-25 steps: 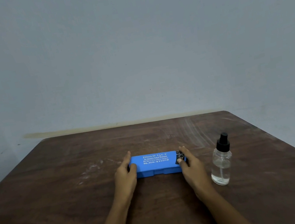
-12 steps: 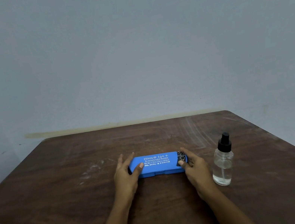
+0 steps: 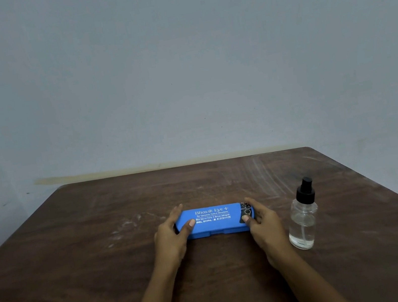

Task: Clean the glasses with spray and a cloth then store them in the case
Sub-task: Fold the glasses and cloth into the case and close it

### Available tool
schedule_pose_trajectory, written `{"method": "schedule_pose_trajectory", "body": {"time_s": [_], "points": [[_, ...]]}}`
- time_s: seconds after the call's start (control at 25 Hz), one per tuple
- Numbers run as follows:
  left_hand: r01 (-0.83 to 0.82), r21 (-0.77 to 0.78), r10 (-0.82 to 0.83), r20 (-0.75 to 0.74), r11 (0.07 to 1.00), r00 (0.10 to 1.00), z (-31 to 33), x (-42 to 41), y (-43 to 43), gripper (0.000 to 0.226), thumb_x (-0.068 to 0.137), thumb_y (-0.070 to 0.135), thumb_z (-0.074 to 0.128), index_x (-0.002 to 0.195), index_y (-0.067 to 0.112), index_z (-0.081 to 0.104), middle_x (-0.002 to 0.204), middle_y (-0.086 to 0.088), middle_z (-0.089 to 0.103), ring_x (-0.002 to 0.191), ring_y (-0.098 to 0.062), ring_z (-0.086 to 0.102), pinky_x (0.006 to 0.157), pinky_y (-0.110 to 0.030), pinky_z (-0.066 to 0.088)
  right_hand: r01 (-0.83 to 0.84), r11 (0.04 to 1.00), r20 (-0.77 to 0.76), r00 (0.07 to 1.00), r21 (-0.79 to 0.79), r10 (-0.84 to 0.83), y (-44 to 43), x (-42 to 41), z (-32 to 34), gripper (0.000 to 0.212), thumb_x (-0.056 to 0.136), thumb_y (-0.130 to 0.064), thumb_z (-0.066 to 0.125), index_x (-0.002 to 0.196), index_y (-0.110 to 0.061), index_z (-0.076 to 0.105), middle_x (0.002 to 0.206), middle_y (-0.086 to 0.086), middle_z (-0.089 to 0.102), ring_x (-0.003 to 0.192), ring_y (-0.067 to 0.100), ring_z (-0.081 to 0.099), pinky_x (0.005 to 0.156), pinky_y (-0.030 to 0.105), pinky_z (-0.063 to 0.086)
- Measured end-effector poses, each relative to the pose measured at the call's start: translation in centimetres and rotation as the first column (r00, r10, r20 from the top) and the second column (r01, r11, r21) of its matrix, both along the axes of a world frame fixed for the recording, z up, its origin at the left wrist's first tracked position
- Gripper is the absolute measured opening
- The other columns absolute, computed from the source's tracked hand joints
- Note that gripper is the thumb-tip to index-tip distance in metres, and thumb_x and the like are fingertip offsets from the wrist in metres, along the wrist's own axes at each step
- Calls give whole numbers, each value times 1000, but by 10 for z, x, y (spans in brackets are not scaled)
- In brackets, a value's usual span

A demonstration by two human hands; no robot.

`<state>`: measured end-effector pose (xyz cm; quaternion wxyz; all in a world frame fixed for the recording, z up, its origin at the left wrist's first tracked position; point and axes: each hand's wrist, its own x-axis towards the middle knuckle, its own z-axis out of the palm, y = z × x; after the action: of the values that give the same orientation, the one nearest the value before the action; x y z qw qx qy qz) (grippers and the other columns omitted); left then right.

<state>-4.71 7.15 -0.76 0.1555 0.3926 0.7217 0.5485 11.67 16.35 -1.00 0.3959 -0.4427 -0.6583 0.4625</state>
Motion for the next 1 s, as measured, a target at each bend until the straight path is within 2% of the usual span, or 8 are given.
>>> {"method": "schedule_pose_trajectory", "body": {"time_s": [0.2,0.32,0.4,0.52,0.76,1.0], "points": [[-40,41,43,-64,998,997,-2,7,-4,48,84,18,62,130,13,48,141,-10,46,132,-20,40,107,-31,32,48,999,-73,996,24,-47,-9,-1,-3,51,88,0,54,135,-15,42,133,8,54,122,21,50,107,38,38],[-78,43,80,-55,996,995,-1,13,-8,52,85,21,61,134,15,43,136,-15,51,126,-26,46,103,-36,38,111,994,-143,984,24,-106,-14,0,-5,45,84,1,59,127,-10,48,122,9,61,111,15,55,99,30,43],[-102,37,103,-39,994,994,0,16,-11,57,85,24,61,137,16,38,131,-18,55,119,-28,51,97,-38,42,136,990,-150,980,45,-127,-17,1,-6,38,83,0,60,118,-11,54,111,7,65,108,18,59,96,31,45],[-114,47,115,-11,992,993,0,24,-18,60,84,23,62,138,14,37,134,-15,52,121,-27,50,99,-38,42,136,989,-163,978,49,-127,-21,4,-7,40,83,0,60,121,-8,54,118,10,63,112,23,57,102,41,43],[-110,36,110,-3,993,994,-1,37,-32,54,84,21,62,134,13,42,132,-16,53,120,-28,50,101,-41,41,118,993,-180,977,21,-112,-33,18,-9,41,87,4,52,127,-7,51,126,11,59,115,20,54,104,38,41],[-59,17,59,-11,998,998,0,46,-48,52,86,19,60,134,13,42,132,-17,53,121,-27,49,103,-41,40,101,994,-201,974,-27,-105,-43,31,-7,41,87,6,51,126,-7,51,123,11,60,102,12,54,92,25,41]]}}
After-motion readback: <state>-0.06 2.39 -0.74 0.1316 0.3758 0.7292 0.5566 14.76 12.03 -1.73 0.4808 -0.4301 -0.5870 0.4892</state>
